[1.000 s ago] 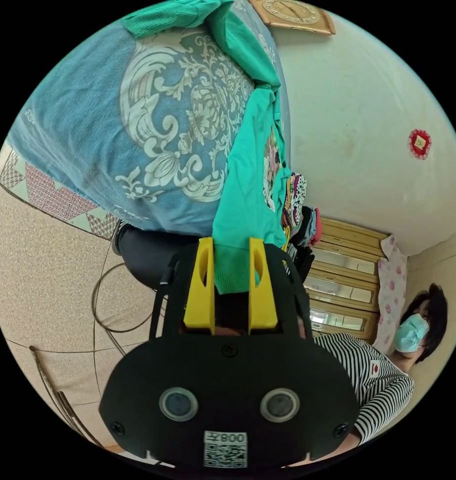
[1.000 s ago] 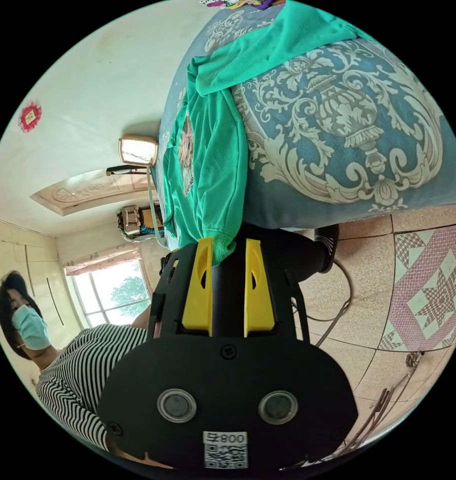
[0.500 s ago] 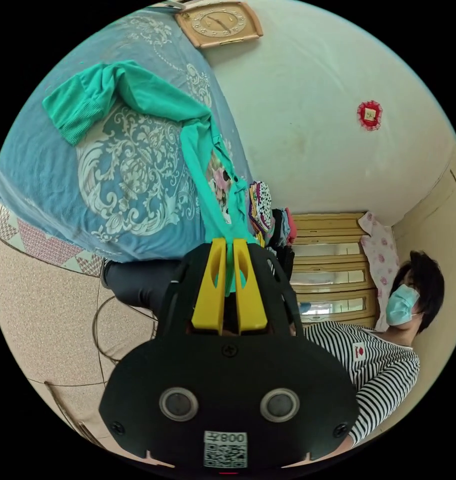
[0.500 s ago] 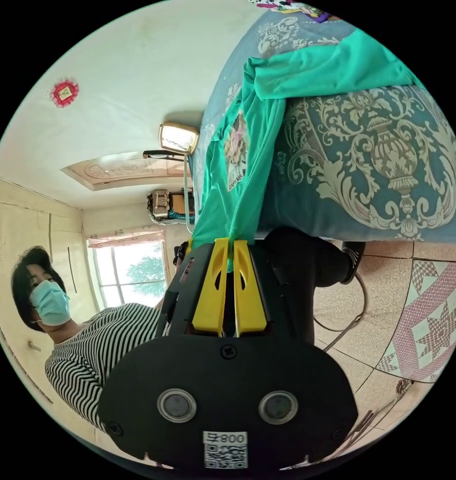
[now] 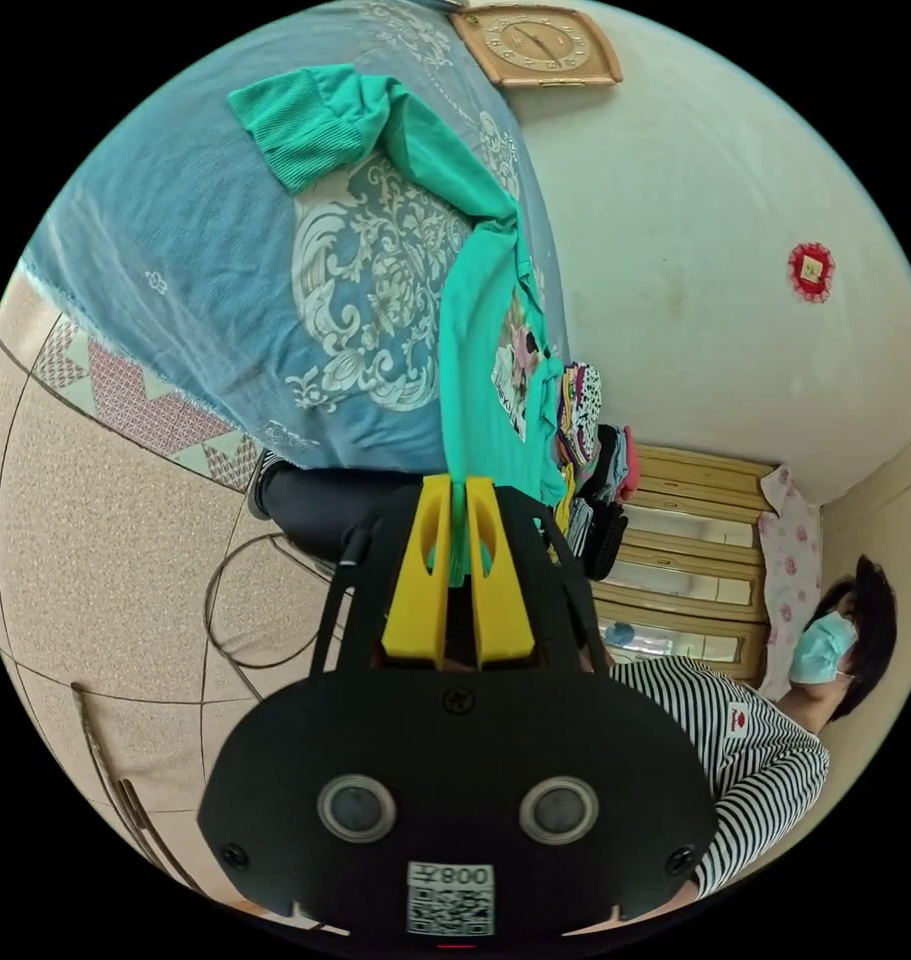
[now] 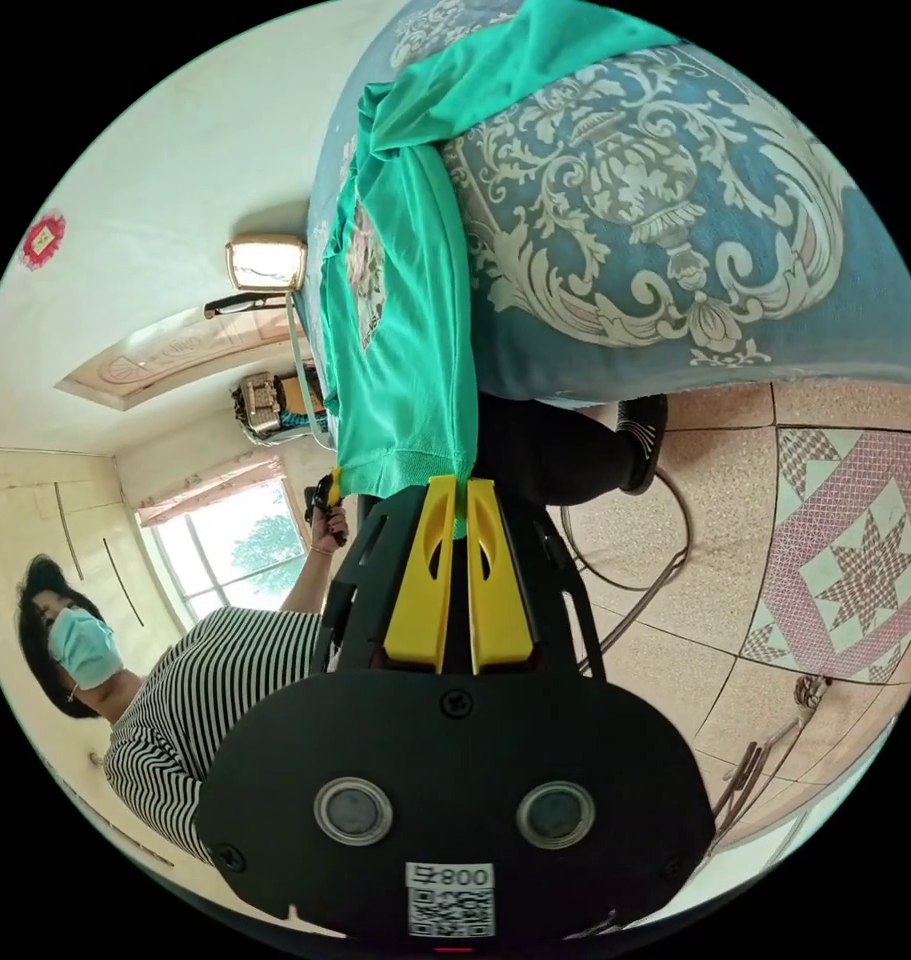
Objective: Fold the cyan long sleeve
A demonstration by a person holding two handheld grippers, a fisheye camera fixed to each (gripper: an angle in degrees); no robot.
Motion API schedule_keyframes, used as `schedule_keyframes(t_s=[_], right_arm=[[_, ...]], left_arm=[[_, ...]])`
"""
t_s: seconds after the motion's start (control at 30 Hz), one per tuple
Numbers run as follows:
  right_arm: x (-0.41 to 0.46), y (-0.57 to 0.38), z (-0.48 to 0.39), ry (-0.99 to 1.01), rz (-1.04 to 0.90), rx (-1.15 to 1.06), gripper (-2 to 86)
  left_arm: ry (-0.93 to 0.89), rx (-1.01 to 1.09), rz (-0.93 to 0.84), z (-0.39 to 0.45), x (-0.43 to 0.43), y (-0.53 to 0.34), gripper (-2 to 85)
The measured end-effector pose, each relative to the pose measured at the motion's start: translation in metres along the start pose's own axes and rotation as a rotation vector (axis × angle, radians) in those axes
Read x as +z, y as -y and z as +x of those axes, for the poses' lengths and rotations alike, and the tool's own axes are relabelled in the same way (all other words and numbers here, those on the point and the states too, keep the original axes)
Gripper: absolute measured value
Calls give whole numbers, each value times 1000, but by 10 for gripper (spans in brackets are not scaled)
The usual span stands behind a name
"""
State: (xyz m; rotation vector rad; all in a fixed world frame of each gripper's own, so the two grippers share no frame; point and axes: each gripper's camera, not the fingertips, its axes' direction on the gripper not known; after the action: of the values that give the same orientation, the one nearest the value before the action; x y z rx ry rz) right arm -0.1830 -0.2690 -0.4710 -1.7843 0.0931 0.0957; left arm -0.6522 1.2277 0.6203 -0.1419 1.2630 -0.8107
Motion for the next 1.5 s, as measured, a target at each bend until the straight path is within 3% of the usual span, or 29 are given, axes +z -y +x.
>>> schedule_keyframes(t_s=[0.2, 0.33, 0.63, 0.9, 1.23, 1.5], right_arm=[[-20, 19, -16, -89, 68, 18, 26], [-38, 53, -44, -125, 169, -36, 35], [-8, 244, -201, -256, 210, -407, 61], [51, 396, -323, -545, 200, -617, 66], [131, 532, -344, -817, 83, -511, 71], [125, 571, -348, -762, 144, -512, 17]], left_arm=[[158, 15, 123, 25, -1, 50, 71], [202, 128, 91, 67, 36, 116, 76], [148, 350, -37, 182, 223, 328, 79], [383, 491, -54, 261, 348, 474, 85], [602, 572, -73, 299, 440, 571, 52], [498, 627, -8, 331, 446, 623, 10]])
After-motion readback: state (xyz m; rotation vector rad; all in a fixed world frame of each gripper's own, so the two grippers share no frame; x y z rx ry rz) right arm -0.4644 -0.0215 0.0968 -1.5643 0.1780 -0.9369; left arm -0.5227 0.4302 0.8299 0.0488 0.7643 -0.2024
